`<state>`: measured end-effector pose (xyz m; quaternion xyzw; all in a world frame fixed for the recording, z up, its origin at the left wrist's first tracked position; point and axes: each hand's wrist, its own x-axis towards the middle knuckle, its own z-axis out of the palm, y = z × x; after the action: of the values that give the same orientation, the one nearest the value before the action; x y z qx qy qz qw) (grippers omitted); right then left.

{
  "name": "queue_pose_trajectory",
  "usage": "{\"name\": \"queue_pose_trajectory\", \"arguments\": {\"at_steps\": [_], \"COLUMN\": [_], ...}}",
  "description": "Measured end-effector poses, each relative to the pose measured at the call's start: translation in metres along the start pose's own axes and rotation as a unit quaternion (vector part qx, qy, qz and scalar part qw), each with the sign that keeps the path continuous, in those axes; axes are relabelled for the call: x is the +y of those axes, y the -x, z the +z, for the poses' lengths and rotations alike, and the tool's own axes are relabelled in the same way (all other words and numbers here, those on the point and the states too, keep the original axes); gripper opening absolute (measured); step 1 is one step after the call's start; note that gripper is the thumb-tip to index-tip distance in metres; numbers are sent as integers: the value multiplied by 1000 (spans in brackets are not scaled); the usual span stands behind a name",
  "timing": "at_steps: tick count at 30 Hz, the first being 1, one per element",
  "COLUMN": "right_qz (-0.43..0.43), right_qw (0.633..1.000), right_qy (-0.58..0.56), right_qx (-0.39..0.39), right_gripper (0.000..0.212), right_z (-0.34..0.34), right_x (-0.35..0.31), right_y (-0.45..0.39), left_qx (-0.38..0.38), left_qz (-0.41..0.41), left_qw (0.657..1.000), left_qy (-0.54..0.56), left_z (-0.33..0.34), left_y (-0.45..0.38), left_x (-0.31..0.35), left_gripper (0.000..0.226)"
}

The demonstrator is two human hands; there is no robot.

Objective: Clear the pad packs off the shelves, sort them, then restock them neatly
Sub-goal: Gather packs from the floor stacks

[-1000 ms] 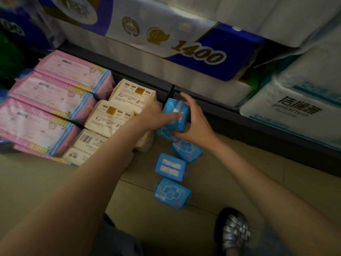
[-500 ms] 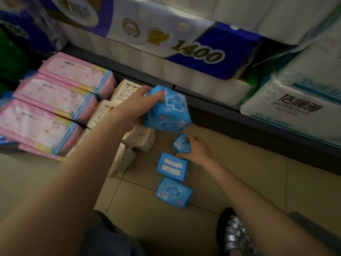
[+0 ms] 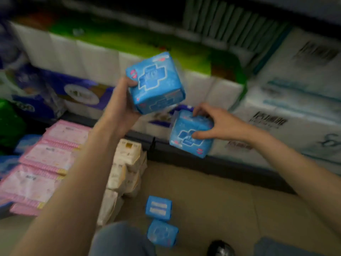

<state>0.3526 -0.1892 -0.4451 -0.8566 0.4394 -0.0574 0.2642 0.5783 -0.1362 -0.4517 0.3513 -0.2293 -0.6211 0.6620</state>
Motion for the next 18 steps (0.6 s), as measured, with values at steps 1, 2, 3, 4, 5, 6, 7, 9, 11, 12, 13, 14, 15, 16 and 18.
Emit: {"name": "queue_pose_trajectory", "arguments": {"at_steps": [1, 2, 3, 4, 5, 6, 7, 9, 11, 12, 13, 14, 15, 16, 18], "right_qz": [-18, -32, -45, -55, -65, -75, -86, -111, -140, -149, -151, -149, -145, -138, -126], "right_qw": [1000, 998, 996, 994, 990, 985, 977, 956, 933, 924, 920, 920, 922, 925, 931], "right_qy": [2, 4, 6, 2, -11, -27, -42, -74, -111, -123, -132, -137, -140, -143, -156], "right_qx": [25, 48, 73, 99, 126, 156, 191, 260, 313, 330, 337, 336, 331, 325, 307], "right_gripper": [47, 48, 49, 51, 52, 53, 53, 51, 44, 40, 36, 33, 32, 31, 29], "right_z": [-28, -53, -77, -98, -117, -134, -150, -178, -203, -215, -224, -231, -236, -241, -248], "right_x": [-17, -35, -53, -70, -86, -99, -111, -130, -144, -148, -150, -150, -150, -147, -143], "right_y": [3, 6, 12, 19, 25, 32, 38, 47, 48, 45, 41, 34, 28, 20, 4], "left_qx": [-12, -20, -31, -45, -56, -68, -77, -79, -65, -59, -54, -47, -41, -38, -28], "left_qz": [30, 60, 84, 104, 120, 134, 145, 170, 205, 222, 235, 246, 250, 249, 278], "left_qw": [999, 998, 995, 993, 990, 987, 983, 975, 967, 963, 960, 956, 954, 953, 942], "left_qy": [-15, -28, -38, -46, -53, -63, -79, -118, -136, -141, -144, -151, -160, -169, -188], "left_z": [16, 32, 48, 65, 78, 91, 102, 119, 130, 135, 137, 139, 141, 144, 148], "left_y": [-2, -2, -3, -3, -3, -1, 0, 4, 7, 10, 10, 9, 8, 6, 0], "left_x": [26, 51, 73, 94, 111, 126, 139, 164, 188, 199, 209, 217, 225, 232, 241], "left_gripper": [37, 37, 38, 38, 39, 41, 44, 48, 68, 80, 88, 90, 88, 80, 37]}}
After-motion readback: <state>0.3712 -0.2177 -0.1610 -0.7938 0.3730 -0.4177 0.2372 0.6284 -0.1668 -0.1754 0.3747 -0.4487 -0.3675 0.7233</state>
